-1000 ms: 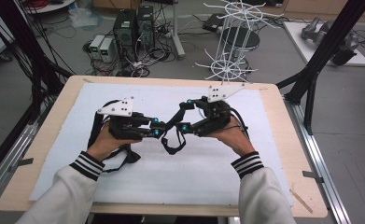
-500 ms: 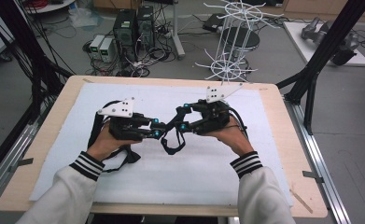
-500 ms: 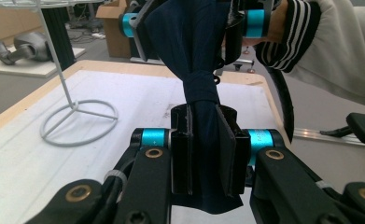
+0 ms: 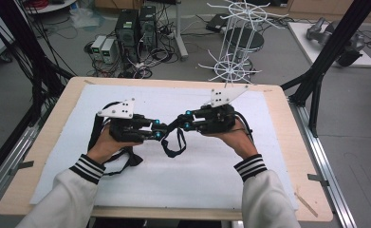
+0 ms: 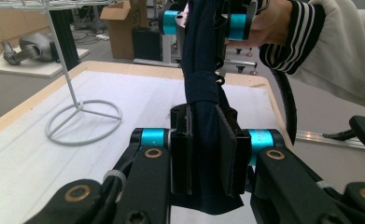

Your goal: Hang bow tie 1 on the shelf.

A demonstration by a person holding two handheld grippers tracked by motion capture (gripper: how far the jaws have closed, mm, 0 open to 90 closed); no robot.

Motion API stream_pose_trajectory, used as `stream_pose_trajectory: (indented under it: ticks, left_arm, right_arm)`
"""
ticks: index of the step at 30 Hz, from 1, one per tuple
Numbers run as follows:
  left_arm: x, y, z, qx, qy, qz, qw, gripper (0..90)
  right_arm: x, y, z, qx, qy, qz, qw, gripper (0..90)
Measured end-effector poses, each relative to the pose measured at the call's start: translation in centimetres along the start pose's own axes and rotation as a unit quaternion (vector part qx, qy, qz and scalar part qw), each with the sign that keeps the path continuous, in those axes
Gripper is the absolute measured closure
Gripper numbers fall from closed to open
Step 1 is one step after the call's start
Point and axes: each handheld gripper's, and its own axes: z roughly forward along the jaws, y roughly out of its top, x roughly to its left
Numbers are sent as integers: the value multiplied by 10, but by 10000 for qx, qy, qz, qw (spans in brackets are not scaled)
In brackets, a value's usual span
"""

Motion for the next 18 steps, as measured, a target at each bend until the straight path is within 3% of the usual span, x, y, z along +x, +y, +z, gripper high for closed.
stream_pose_trajectory:
  ticks: [6,9,15,18]
  left_arm:
    - [3,-1,-3,-186,65,-90,9998,665]
    - [4,-2,-4,-169,293,-144,9993,460]
    - [5,-7,-6,-315,649,-191,9972,149]
    - [6,-8,-10,-325,799,-188,9961,130]
  right_arm:
    - [2,1,-1,-47,-128,-109,9998,796]
    - [2,0,-2,-65,-188,-105,9997,796]
    - [2,0,-9,-159,-310,-100,9993,795]
    - [4,-1,-11,-197,-415,-124,9989,794]
